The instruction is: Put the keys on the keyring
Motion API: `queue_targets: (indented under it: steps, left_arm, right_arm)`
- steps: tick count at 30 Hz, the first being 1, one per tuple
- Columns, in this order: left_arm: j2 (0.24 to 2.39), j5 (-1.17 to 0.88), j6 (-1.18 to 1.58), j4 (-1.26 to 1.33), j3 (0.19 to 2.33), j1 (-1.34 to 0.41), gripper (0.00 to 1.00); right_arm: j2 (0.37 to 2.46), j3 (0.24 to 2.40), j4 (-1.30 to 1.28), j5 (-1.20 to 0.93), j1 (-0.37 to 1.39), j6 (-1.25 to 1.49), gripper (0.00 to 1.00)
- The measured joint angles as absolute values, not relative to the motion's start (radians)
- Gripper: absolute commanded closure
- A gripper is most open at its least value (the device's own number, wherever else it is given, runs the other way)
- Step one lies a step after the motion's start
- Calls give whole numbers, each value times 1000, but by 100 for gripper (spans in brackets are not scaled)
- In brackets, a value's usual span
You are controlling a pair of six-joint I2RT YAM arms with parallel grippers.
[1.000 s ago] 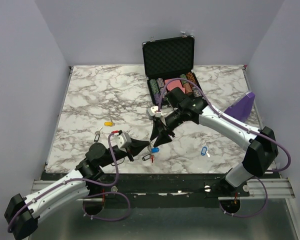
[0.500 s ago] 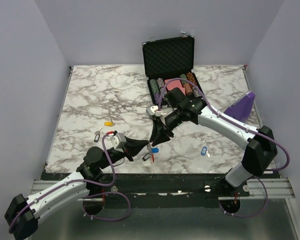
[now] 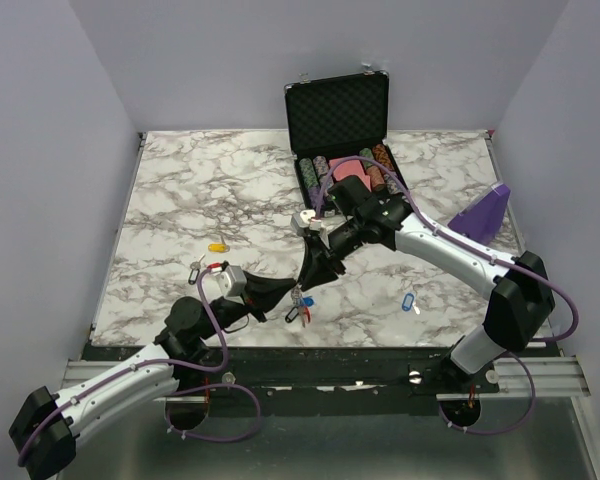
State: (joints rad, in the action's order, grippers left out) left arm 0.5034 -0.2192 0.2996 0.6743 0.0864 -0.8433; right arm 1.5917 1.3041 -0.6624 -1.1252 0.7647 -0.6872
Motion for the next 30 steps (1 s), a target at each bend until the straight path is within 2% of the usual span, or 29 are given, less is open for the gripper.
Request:
queue_targets:
  steps: [3,8,13,14,15,16,18,23,30]
  left_arm:
    - [509,-218,305,685,84,-843,100]
    - [511,-219,312,696,82,-843,100]
    - [509,-217,317,698,82,-843,100]
    - [505,-216,316,691,82,-843,98]
    - [501,-216,315,685,82,-843,87]
    - [495,-217,310,670,85,-843,68]
    - [479,-219,288,609,104,-843,57]
    - [455,-222,220,400,197,-839,52]
    - [460,-223,146,236,286,-837,54]
  right_arm:
    - [1592,1297,-642,-1131,765,-669,76]
    - [1592,1291,-616,-1131,764,-650,95]
    - [1592,1291,-606,-1131,763,-644,99]
    - [1592,1291,-606,-1131,763,-644,99]
    - [1592,1291,-606,-1130,764,-644,99]
    - [1592,1291,-607,-1126,764,-645,99]
    - [1592,1291,-610,-1115,764,-650,99]
    - [1592,1291,-646,-1084,764,-673,99]
    - [1592,1291,-669,-1061,764,-693,99]
